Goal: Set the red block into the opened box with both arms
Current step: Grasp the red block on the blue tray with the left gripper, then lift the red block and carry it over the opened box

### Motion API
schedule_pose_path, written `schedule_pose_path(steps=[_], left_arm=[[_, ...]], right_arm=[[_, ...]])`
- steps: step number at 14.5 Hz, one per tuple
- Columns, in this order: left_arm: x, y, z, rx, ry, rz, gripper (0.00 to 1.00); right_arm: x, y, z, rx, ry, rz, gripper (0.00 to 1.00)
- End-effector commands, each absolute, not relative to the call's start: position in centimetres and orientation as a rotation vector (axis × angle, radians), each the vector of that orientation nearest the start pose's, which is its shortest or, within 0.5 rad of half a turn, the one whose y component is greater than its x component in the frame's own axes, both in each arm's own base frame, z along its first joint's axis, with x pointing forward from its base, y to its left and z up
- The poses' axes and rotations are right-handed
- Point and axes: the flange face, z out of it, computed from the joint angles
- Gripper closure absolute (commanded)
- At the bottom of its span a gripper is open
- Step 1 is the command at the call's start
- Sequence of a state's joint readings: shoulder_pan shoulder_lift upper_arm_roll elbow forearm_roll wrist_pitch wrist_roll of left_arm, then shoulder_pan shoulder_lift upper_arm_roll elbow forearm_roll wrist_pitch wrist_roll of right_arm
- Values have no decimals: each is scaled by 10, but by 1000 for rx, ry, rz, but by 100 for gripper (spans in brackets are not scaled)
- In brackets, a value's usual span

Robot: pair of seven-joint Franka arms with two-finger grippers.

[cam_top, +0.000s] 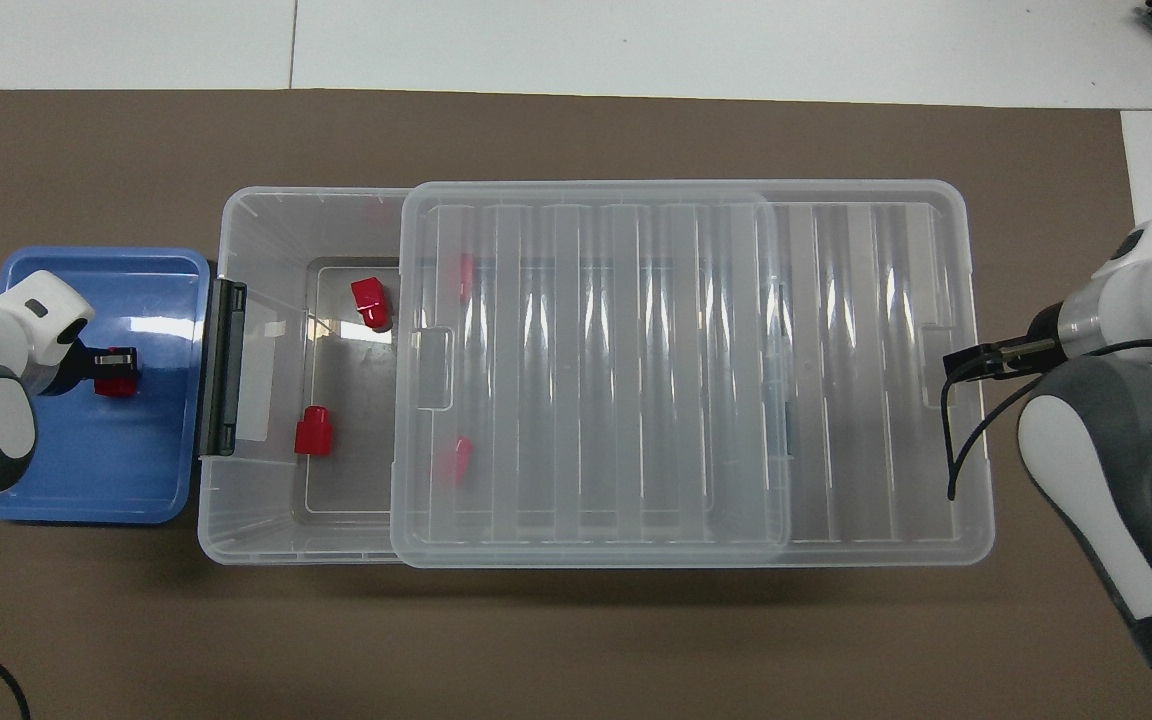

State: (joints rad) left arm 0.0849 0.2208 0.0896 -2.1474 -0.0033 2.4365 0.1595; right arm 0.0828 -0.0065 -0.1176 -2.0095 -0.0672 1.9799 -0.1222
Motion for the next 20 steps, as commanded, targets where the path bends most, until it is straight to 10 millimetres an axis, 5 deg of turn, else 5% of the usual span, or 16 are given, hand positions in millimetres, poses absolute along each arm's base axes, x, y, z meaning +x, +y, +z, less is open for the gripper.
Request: schedule_pose_path(steps=[1, 7, 12, 20], left_arm=[[570, 84, 347, -3121, -6, -69, 100], [583, 53, 429, -3139, -51, -10, 100], [589, -27, 502, -3143, -190, 18, 100], [568, -133, 523, -3144, -361, -44, 100]], right_arm=[[544, -31, 458, -3213, -225, 65, 0], [543, -40, 458, -3212, -241, 68, 0], [542, -48, 460, -3209, -255, 75, 0], [544, -47, 468, -3215, -227, 64, 0]])
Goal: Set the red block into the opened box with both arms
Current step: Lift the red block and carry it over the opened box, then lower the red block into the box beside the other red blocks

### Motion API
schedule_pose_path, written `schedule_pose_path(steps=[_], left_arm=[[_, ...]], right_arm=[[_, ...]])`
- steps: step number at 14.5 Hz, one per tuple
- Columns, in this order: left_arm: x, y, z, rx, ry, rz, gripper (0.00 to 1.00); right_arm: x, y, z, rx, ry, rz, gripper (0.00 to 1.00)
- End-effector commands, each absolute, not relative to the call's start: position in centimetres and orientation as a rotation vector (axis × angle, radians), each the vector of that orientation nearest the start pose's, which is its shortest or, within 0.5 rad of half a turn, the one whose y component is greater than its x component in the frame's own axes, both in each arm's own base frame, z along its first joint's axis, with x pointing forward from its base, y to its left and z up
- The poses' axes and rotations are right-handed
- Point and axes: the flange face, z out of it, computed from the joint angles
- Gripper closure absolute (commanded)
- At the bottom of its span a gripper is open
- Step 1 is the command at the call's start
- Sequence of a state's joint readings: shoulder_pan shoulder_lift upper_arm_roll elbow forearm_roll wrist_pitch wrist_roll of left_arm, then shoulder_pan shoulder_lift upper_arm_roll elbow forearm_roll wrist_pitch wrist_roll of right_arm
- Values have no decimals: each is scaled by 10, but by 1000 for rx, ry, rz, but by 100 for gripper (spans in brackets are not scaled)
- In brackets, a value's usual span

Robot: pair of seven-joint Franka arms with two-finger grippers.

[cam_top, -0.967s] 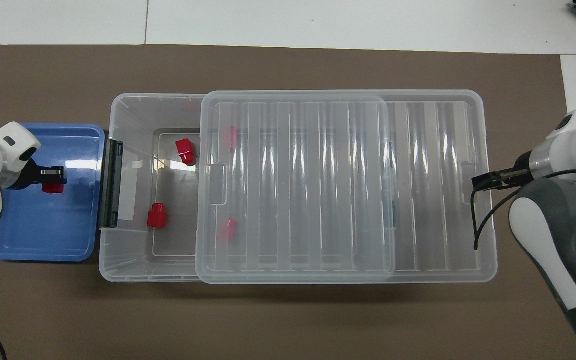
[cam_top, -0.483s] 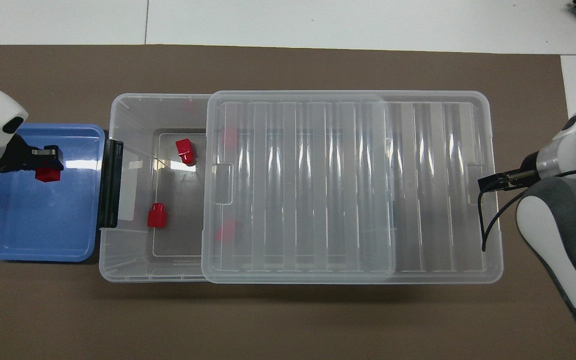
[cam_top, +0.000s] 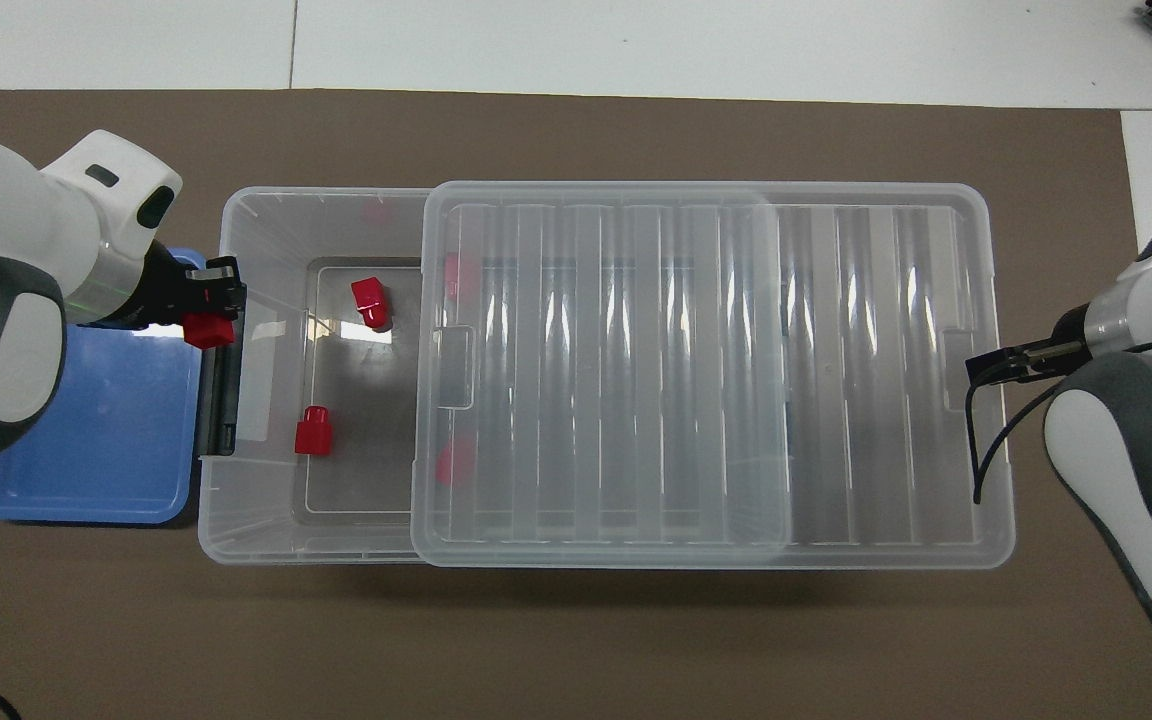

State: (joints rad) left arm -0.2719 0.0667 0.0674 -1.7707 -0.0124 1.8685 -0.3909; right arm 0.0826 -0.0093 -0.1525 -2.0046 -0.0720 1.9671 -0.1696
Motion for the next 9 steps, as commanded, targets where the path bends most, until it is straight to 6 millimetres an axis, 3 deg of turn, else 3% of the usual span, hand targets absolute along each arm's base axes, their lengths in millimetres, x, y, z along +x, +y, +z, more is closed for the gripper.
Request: schedule_pose_path(steps=[1, 4, 7, 9], left_arm=[[565, -144, 524, -3144, -390, -52, 100], [564, -153, 519, -3154, -408, -93, 100], [553, -173, 498, -3172, -412, -145, 100], [548, -174, 483, -3176, -424, -162, 100]], right_arm=[[544, -46, 471, -3215, -210, 63, 0], [548, -31, 486, -3206, -138, 48, 0], [551, -24, 523, -3204, 0, 10, 0], [550, -24, 545, -3193, 69, -29, 0]])
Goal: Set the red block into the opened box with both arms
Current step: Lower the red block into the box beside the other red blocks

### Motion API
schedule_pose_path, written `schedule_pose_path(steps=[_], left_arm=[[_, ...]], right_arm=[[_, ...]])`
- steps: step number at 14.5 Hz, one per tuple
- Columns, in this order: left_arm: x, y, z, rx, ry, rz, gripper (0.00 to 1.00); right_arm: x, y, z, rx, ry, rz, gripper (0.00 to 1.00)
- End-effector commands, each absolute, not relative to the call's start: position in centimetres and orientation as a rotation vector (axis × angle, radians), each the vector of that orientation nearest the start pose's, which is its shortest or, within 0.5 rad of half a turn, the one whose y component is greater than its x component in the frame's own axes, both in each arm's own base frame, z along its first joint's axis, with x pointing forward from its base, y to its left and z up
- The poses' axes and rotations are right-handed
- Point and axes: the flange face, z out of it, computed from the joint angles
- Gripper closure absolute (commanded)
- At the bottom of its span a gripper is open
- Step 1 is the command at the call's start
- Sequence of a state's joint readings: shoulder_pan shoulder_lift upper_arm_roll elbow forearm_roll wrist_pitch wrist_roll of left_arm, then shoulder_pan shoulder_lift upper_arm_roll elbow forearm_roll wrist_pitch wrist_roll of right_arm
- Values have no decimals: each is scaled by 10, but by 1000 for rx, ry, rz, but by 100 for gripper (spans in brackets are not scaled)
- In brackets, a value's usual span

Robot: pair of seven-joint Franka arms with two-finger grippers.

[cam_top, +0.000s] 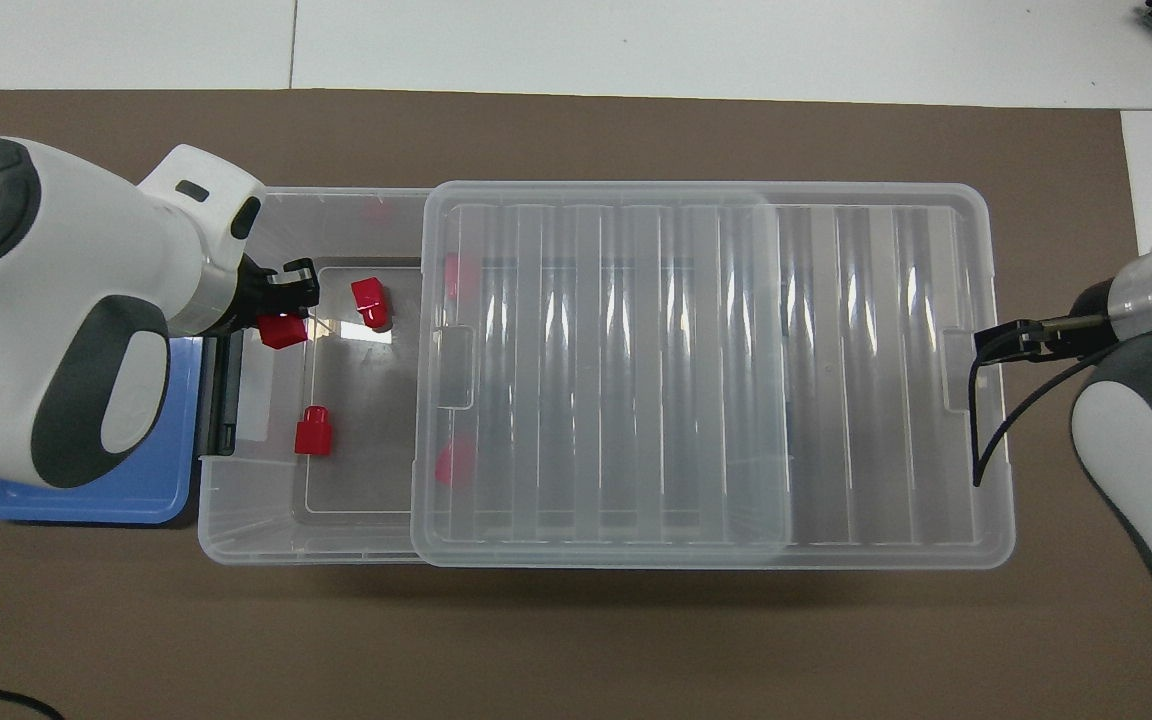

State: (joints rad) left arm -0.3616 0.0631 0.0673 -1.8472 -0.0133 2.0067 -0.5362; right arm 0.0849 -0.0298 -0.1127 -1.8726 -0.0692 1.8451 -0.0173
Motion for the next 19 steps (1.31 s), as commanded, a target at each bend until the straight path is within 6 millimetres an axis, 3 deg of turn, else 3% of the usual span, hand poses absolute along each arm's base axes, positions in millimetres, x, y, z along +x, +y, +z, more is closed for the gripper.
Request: schedule_pose_path(steps=[1, 3, 5, 7, 16, 19], left_arm=[[548, -174, 479, -3176, -429, -164, 100], [543, -183, 468, -3178, -398, -155, 100], [539, -183, 449, -3183, -401, -180, 100], [533, -180, 432, -3185, -402, -187, 100], [526, -178, 396, -3188, -406, -218, 100], [527, -189, 379, -3189, -386, -217, 100]], right_arm=[[550, -25, 558, -3190, 102, -44, 0], [549, -28, 582, -3190, 119, -46, 0], [543, -49, 607, -3177, 188, -3, 0], [543, -52, 623, -3124, 213, 40, 0], [540, -48, 621, -3128, 199, 70, 0], [539, -48, 621, -3127, 199, 65, 0]])
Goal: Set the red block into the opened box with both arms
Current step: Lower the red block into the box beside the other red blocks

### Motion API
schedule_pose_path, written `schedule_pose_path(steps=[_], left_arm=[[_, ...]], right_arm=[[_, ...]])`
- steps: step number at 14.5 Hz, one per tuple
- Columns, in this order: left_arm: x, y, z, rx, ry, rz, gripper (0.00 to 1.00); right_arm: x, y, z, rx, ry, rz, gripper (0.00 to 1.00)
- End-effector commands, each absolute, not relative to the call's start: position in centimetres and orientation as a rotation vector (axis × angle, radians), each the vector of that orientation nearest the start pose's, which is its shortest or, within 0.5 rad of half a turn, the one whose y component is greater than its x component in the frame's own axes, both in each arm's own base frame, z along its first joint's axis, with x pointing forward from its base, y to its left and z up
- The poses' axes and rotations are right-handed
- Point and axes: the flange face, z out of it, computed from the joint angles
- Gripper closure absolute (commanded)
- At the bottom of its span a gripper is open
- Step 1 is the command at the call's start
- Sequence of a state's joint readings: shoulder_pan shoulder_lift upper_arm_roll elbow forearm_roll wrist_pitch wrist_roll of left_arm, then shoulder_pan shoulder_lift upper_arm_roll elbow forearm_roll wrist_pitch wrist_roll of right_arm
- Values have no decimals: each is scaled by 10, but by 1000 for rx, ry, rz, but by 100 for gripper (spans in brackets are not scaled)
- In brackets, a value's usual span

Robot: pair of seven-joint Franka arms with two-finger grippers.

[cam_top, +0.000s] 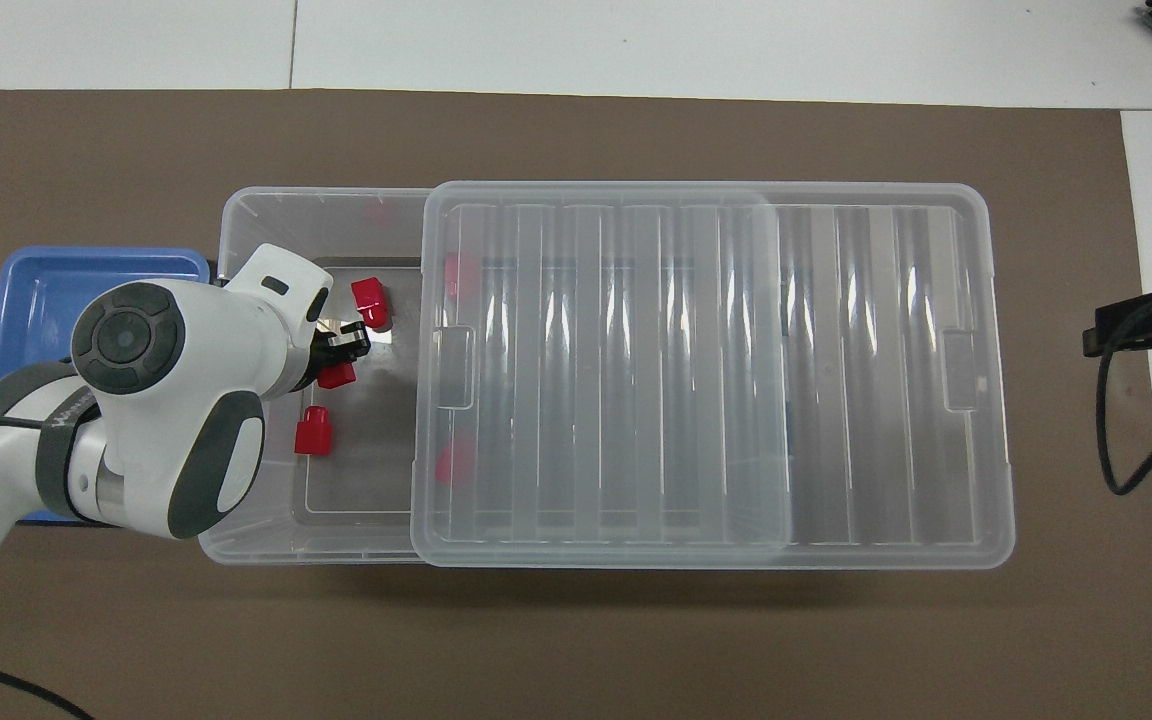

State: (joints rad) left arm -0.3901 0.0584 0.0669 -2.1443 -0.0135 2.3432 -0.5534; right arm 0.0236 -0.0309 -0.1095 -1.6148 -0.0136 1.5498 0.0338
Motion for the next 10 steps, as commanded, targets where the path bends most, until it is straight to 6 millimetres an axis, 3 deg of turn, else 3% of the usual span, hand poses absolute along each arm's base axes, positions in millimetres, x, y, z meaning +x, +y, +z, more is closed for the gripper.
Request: schedule_pose_path(steps=[1, 3, 10], left_arm=[[528, -192, 368, -3181, -427, -205, 100], [526, -210, 353, -3180, -452, -206, 100], [532, -206, 330, -3164, -428, -197, 100]], right_arm=[[539, -48, 619, -3127, 199, 67, 0], [539, -48, 619, -3127, 199, 70, 0], [539, -49, 618, -3127, 199, 72, 0]])
